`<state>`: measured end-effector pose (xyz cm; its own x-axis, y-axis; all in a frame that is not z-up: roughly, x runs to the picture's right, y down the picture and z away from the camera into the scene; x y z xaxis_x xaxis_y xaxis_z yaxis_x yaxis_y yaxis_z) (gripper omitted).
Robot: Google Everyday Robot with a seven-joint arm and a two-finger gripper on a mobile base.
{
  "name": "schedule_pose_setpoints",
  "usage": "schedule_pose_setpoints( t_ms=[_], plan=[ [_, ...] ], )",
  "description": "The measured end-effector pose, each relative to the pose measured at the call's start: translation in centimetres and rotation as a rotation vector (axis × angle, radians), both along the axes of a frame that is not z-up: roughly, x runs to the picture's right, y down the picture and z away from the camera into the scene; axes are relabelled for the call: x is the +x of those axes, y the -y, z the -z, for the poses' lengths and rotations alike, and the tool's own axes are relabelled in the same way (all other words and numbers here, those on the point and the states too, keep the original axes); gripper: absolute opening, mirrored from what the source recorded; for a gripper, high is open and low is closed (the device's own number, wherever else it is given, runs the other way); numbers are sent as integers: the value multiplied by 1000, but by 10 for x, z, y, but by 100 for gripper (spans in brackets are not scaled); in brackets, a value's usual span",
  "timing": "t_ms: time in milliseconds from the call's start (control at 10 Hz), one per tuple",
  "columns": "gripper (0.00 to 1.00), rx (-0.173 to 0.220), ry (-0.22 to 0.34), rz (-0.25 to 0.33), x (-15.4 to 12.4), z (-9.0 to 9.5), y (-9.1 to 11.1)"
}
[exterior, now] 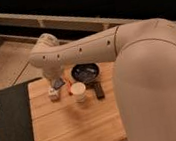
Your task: Place the white sponge in the ceramic bowl
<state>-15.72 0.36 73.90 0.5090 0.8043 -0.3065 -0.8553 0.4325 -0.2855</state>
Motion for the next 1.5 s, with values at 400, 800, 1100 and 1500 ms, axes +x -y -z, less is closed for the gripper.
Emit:
schedule_pose_setpoints(
  t_ms=[400, 800, 1100, 1500],
  plan=[
    [0, 44, -56, -113, 54, -27, 56],
    [0, 47, -79, -209, 105, -68, 80],
    [0, -9, -91, -238, 125, -114, 71],
    [0, -69, -95, -214, 126, -163, 64]
  ],
)
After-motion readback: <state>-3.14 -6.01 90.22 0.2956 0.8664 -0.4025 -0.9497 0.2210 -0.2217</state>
